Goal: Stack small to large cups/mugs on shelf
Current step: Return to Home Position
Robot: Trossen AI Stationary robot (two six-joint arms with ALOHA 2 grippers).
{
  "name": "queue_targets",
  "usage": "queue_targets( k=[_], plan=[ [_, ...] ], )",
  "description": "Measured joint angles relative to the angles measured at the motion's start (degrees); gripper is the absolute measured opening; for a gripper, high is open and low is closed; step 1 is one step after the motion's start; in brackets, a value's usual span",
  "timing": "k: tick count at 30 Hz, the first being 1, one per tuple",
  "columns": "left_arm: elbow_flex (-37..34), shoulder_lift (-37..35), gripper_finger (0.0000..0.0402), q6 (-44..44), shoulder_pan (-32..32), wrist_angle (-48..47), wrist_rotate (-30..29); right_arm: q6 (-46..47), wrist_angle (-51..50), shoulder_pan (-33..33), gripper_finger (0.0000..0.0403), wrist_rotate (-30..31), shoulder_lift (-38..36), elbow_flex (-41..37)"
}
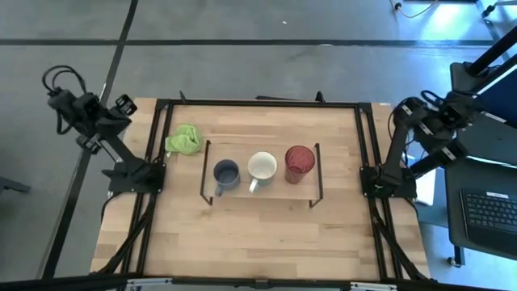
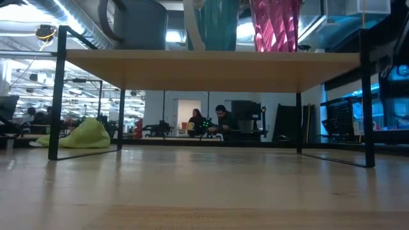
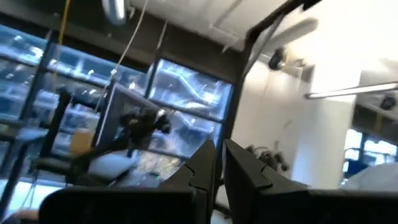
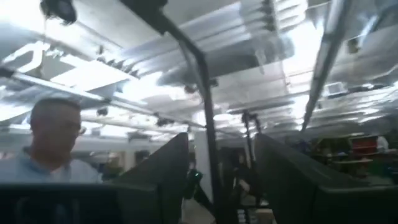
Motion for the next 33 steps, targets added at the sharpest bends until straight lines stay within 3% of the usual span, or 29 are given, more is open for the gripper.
queue_targets(
  k=[2,5,6,9,11,14,18,28,30,33],
  plan=[
    [0.9,-1.0,0.003,0.0,1.4,-0.9,2.9,-0.1,1.7,-0.2,0.0186,1.8,-2.9,-2.9],
    [0.4,-0.8,0.0034,1.6,1.7,-1.2,-5.2,-0.5,3.8,-0.3,0.0186,4.8,-7.6,-8.9],
    [-0.4,-0.8,0.0035,3.0,2.4,-1.4,-5.0,-1.6,5.6,-0.3,0.0186,4.1,-9.3,-11.1],
    [-2.8,-0.9,0.0035,9.4,4.0,5.4,3.9,-7.7,14.9,-0.3,0.0186,2.2,-10.6,-17.7],
    [-5.3,-0.8,0.0032,13.8,4.2,9.5,4.5,-10.6,18.2,-0.4,0.0186,2.6,-10.5,-20.8],
    [-10.2,-0.7,0.0028,16.2,5.0,13.7,1.9,-12.1,23.1,-0.4,0.0186,0.2,-11.2,-24.2],
    [-21.8,-0.7,0.0021,21.9,5.0,27.5,-0.8,-16.3,26.9,-0.8,0.0186,-5.7,-11.1,-29.6],
    [-45.5,-0.8,0.0027,33.1,6.4,66.8,0.5,-15.1,36.8,-0.9,0.0186,-3.7,-11.1,-39.2],
    [-48.5,-0.8,0.0033,31.5,6.6,68.4,-2.8,-14.9,38.3,-1.0,0.0186,-2.7,-11.2,-40.6],
    [-48.4,-0.7,0.0039,26.5,6.7,62.4,-6.9,-14.1,38.5,-1.0,0.0186,0.2,-11.2,-42.9]
  ],
)
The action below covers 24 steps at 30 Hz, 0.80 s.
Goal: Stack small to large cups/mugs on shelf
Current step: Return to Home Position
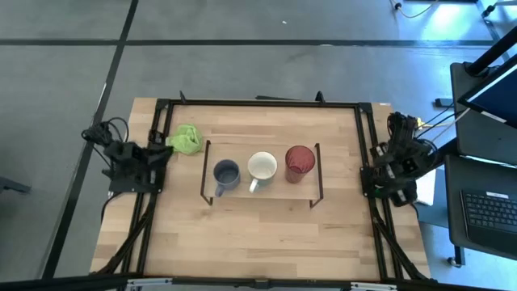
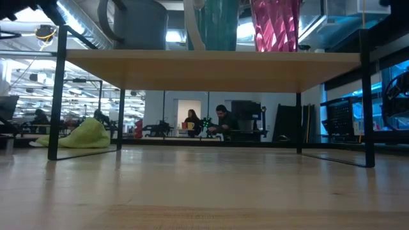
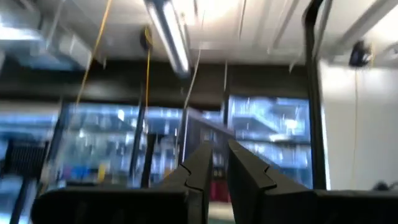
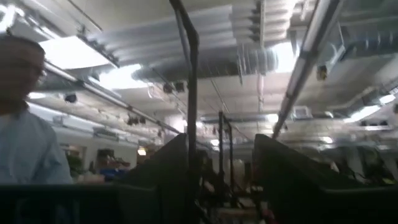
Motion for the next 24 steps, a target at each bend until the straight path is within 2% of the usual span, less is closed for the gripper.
queue_targets(
  k=[3,8,11,13,16,19,21,24],
  plan=[
    [-0.1,0.0,0.0044,-7.9,0.0,-10.4,-4.1,1.3,0.9,0.0,0.0186,4.9,0.0,-3.0],
    [-0.1,0.0,0.0043,-30.2,0.3,-34.1,-8.2,4.0,-4.7,0.0,0.0186,15.9,0.0,-3.0],
    [-0.1,0.0,0.0037,-41.0,1.0,-44.0,-13.0,6.8,-4.9,0.0,0.0186,28.4,0.0,-3.0],
    [0.2,0.1,0.0033,-41.1,1.2,-44.9,-17.1,9.7,-6.1,0.0,0.0186,36.9,0.0,-3.0],
    [1.1,0.0,0.0028,-40.7,1.9,-48.1,-25.4,14.0,-6.4,0.0,0.0186,43.5,0.0,-3.0],
    [1.9,0.0,0.0023,-41.9,2.4,-51.3,-29.1,15.8,-6.9,0.0,0.0186,48.8,0.0,-3.0],
    [2.0,0.0,0.002,-42.0,2.7,-51.5,-29.4,17.0,-6.9,0.0,0.0186,53.1,0.0,-3.0],
    [2.0,0.0,0.0016,-42.0,2.7,-51.5,-29.4,16.7,-6.9,0.0,0.0186,51.3,0.0,-3.0]
  ],
)
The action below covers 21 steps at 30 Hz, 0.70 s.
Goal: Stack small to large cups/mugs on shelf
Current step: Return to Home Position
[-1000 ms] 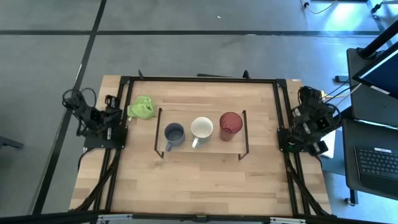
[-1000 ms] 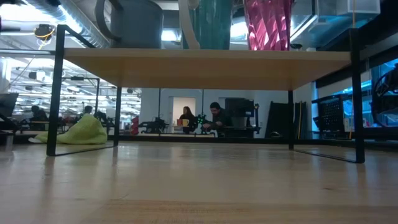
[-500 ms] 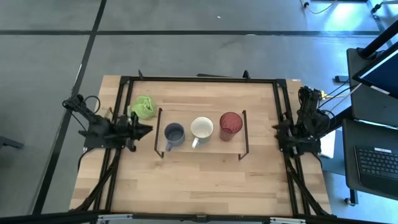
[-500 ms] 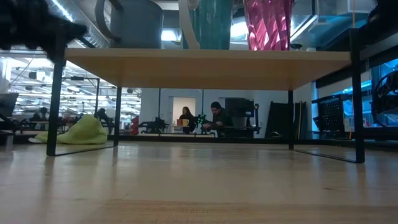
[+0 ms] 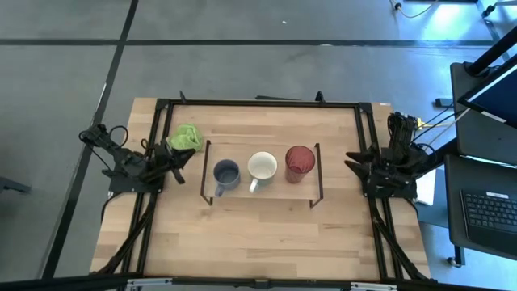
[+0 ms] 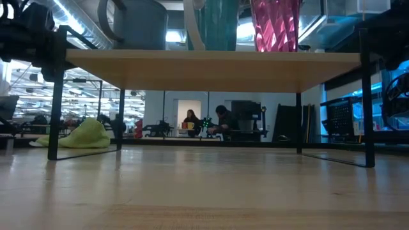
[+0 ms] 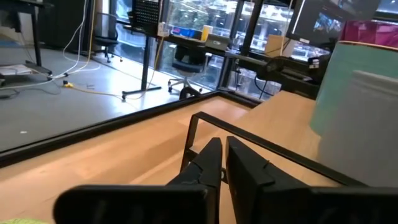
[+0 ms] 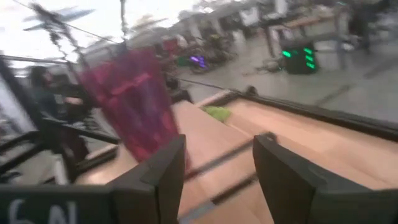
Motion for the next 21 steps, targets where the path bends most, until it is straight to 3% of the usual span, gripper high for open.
queue_targets(
  k=[4,21],
  plan=[
    [0.0,0.0,0.0011,0.0,0.0,0.0,0.0,-0.3,0.0,0.0,0.0186,-3.5,0.0,0.0],
    [0.0,0.0,0.0011,0.0,0.0,0.0,0.0,-0.3,0.0,0.0,0.0186,-3.0,0.0,0.0]
  ],
)
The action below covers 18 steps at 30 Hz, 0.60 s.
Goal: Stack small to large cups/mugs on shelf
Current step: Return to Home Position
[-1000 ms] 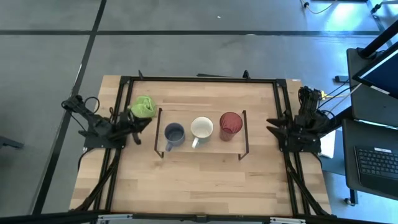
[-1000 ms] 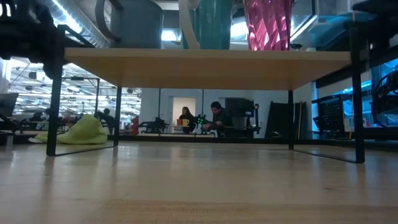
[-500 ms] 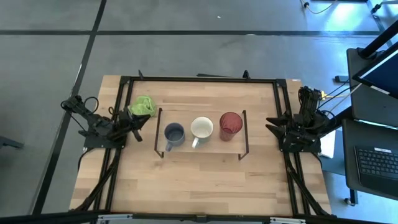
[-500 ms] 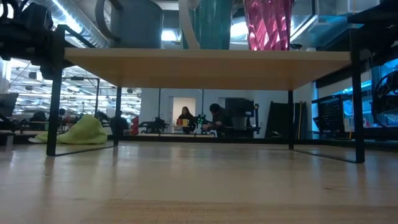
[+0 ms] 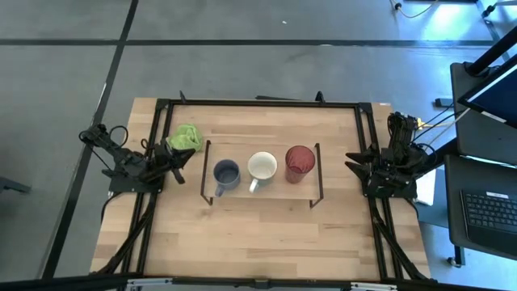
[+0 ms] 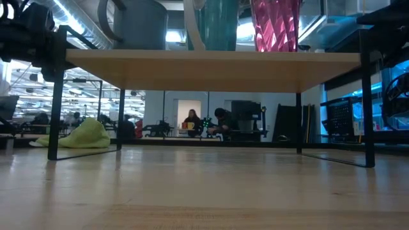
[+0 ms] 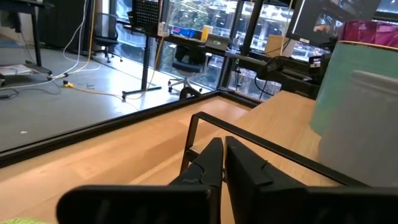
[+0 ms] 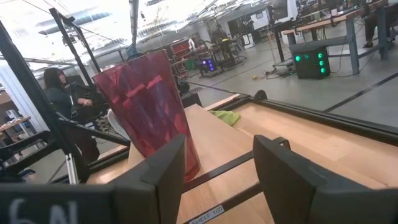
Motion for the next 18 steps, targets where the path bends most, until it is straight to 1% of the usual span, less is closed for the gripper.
queue_targets(
  k=[10,18],
  plan=[
    [0.0,0.0,0.0032,0.0,0.0,0.0,0.0,0.0,0.0,0.0,0.0186,0.0,0.0,0.0],
    [0.0,0.0,0.0041,0.0,0.0,0.0,0.0,0.0,0.0,0.0,0.0186,0.0,0.0,0.0]
  ],
)
